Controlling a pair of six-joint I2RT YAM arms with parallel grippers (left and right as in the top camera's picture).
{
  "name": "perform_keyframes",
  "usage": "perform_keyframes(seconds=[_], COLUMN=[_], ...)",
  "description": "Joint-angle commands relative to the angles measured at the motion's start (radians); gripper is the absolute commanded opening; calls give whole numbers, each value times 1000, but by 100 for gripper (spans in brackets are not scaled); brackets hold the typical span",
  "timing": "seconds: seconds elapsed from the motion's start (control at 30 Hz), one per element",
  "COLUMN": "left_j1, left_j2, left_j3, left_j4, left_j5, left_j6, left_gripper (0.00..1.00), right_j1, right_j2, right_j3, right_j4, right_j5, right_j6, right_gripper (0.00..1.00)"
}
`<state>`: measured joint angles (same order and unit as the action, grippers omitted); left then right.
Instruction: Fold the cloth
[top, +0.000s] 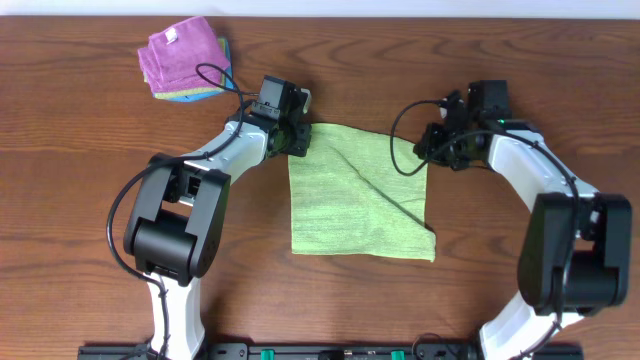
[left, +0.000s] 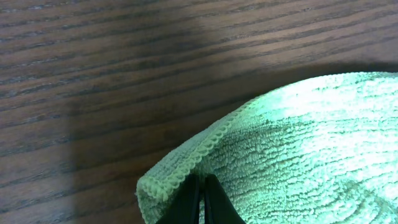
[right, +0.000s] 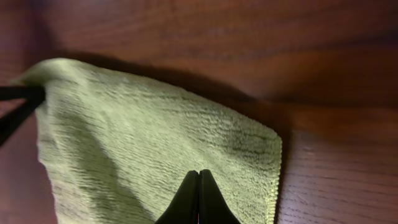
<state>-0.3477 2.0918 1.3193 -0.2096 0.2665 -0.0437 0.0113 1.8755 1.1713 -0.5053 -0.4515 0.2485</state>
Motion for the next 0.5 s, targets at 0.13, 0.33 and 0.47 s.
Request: perform_keyframes(seconds=[0.13, 0.33, 0.47], left_j1=[0, 0, 0], left_j2=[31, 31, 31], left_j3=[5, 5, 5], left_j4=[-14, -14, -15], left_j5=[22, 23, 23], left_j6=[18, 18, 18], left_gripper=[6, 6, 6], right_j1=[38, 47, 53], right_j2=[14, 21, 30], right_j3=[28, 28, 28], right_j4=[-23, -37, -37], right_j5=[39, 110, 127], right_j6=[-38, -52, -52], right_gripper=[1, 1, 2])
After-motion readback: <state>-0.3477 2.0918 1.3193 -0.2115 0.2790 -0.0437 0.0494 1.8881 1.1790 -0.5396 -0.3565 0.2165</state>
